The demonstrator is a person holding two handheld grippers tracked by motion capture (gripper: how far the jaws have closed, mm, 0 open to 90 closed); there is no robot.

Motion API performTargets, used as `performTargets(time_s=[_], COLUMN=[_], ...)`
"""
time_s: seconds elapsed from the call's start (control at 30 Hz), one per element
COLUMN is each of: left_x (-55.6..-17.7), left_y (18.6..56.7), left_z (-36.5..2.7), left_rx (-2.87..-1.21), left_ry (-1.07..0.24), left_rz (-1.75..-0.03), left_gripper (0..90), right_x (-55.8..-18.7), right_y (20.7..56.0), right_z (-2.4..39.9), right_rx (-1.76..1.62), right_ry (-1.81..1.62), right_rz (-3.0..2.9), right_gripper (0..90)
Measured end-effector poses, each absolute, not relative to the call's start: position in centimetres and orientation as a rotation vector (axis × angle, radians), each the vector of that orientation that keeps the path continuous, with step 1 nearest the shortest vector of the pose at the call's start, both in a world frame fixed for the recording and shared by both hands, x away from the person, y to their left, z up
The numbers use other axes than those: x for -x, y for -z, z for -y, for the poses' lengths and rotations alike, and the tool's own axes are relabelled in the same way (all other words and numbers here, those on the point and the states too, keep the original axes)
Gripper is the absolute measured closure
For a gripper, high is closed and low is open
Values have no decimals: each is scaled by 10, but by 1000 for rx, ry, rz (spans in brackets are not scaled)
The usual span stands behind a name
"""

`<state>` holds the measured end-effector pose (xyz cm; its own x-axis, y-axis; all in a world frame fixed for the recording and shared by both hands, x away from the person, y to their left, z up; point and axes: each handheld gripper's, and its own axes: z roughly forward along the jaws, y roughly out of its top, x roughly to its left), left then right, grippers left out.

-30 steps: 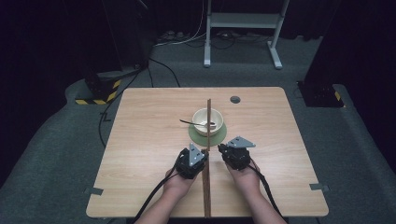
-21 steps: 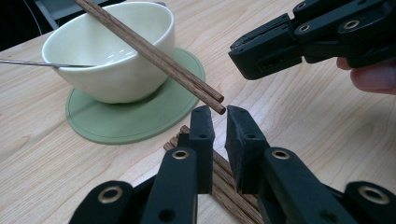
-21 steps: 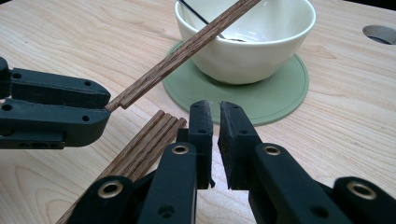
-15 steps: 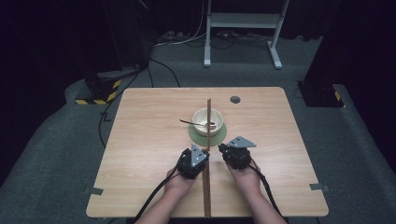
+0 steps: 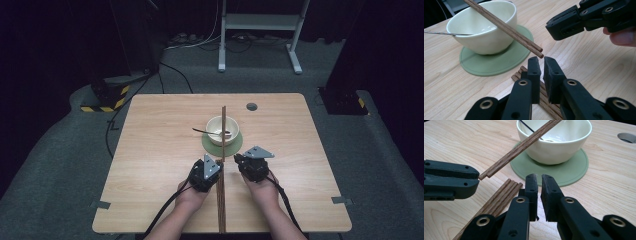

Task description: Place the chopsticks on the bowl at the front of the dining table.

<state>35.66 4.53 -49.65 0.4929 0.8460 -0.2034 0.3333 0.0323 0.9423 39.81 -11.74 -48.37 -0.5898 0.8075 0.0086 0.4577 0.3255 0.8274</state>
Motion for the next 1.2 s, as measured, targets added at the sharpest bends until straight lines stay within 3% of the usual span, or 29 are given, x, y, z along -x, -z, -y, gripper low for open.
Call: performTargets(time_s=[0.83, 1.0, 1.2], left_x=[-364, -357, -386], left_y=[497, 496, 485], left_z=[-45, -51, -72], left_rx=[-1552, -1552, -1417], left_ry=[-541, -523, -556], left_rz=[-1056, -1030, -1126], left_gripper=[846, 768, 837], right_x=[-398, -400, -416], right_y=[485, 484, 475], right_z=[116, 114, 105], right_rx=[-1118, -1114, -1102], right_ry=[-1176, -1185, -1194], right_rz=[-2191, -2192, -2167], right_gripper=[831, 828, 826])
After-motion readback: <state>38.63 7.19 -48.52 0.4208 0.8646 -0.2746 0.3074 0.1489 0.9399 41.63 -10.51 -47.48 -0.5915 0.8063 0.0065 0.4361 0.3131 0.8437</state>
